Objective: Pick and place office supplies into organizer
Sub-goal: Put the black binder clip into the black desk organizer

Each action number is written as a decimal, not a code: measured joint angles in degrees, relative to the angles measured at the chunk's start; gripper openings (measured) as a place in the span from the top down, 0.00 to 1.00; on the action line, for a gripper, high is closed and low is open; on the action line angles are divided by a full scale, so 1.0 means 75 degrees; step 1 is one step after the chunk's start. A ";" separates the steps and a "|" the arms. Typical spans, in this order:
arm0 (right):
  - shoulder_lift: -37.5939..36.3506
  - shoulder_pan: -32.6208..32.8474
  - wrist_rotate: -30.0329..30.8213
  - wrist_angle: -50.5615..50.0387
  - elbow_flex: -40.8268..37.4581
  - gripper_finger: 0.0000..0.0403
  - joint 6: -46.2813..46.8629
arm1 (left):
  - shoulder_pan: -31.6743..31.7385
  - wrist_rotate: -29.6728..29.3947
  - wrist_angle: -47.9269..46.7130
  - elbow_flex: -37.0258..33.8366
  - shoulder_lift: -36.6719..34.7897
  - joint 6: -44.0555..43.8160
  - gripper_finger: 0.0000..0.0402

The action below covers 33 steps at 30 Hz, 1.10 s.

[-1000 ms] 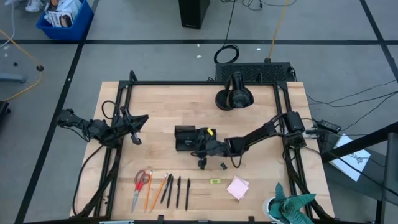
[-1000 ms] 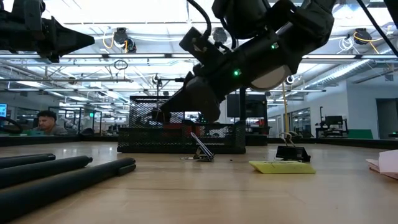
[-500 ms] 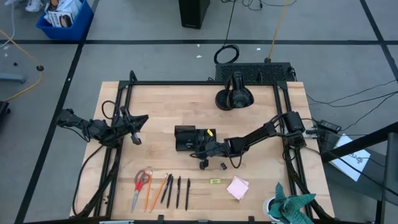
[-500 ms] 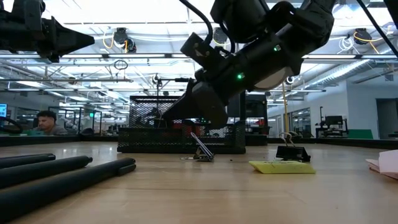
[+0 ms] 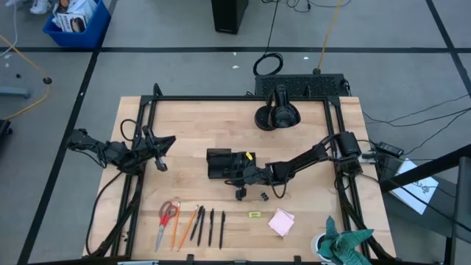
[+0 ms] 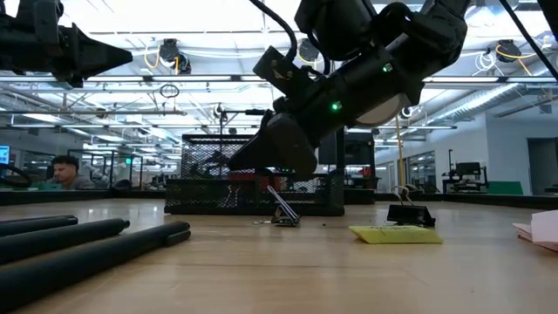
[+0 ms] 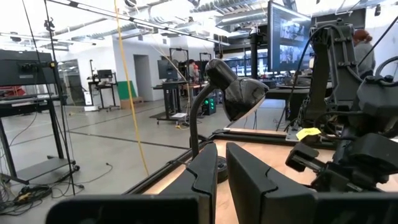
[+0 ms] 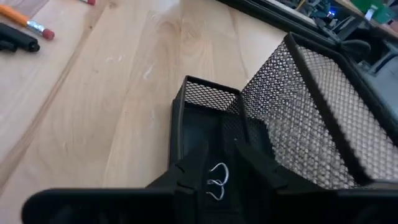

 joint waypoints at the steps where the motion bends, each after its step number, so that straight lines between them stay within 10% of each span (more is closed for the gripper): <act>1: -0.0084 0.0030 0.0017 0.0005 0.0000 0.82 -0.0081 | -0.0001 0.0000 0.0000 0.0000 0.0000 0.0000 0.90; 17: -0.2708 0.1532 -0.0124 -0.4196 0.0000 0.76 0.1961 | 0.0001 -0.0003 -0.0010 0.0000 0.0000 0.0058 0.90; 25: -0.2362 0.2643 0.1598 -0.5769 0.0000 0.63 0.3675 | 0.0001 -0.0003 -0.0008 0.0000 -0.0001 0.0034 0.90; 33: -0.1916 0.2885 0.1566 -0.6188 0.0000 0.51 0.4687 | 0.0000 -0.0006 -0.0006 0.0000 0.0000 -0.0111 0.90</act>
